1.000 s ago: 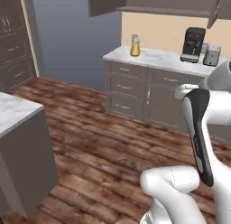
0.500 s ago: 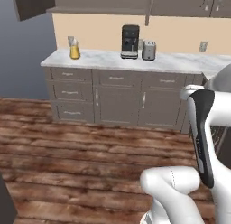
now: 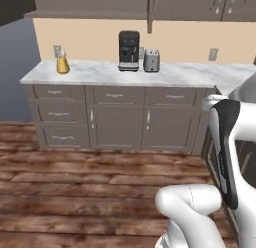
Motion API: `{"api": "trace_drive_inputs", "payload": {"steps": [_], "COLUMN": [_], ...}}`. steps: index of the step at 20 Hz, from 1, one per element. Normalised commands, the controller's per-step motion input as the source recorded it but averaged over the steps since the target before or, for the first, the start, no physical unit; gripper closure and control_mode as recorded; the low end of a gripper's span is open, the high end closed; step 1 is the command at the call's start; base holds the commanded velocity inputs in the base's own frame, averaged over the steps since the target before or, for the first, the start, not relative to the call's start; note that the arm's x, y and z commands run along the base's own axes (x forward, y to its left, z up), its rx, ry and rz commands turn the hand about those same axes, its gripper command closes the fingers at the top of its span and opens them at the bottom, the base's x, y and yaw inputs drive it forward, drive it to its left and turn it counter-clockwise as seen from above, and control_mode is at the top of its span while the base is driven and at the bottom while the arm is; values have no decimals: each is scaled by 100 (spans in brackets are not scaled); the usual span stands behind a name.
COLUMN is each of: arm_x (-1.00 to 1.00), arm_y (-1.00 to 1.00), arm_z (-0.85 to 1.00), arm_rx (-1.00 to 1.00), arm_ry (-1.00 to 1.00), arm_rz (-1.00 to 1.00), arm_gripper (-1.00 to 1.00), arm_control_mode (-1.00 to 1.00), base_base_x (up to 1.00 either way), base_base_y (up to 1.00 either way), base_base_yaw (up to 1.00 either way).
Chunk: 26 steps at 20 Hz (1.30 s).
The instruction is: There is a tray on the dining counter. Grab the cup, mug, and pitcher and place them on the tray. The pitcher may be placed next to the tray if it cannot fit the tray.
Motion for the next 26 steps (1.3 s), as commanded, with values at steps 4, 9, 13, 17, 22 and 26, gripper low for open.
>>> {"api": "trace_drive_inputs", "payload": {"steps": [4,9,13,17,22,26], "arm_x": [0,0,0,0,0,0], "arm_y": [0,0,0,0,0,0], "arm_z": [0,0,0,0,0,0], "arm_rx": [0,0,0,0,0,0], "arm_ry": [0,0,0,0,0,0], "arm_rz": [0,0,0,0,0,0], "arm_gripper": [-100,-100,-100,-100,-100,-100], "arm_control_mode": [100,100,100,100,100,100], "base_base_x": [78,88,74,71,56,45], "base_base_y": [7,50,75,70,62,65], "base_base_yaw": [-18,-5,-3,-4,-7,-6]}}
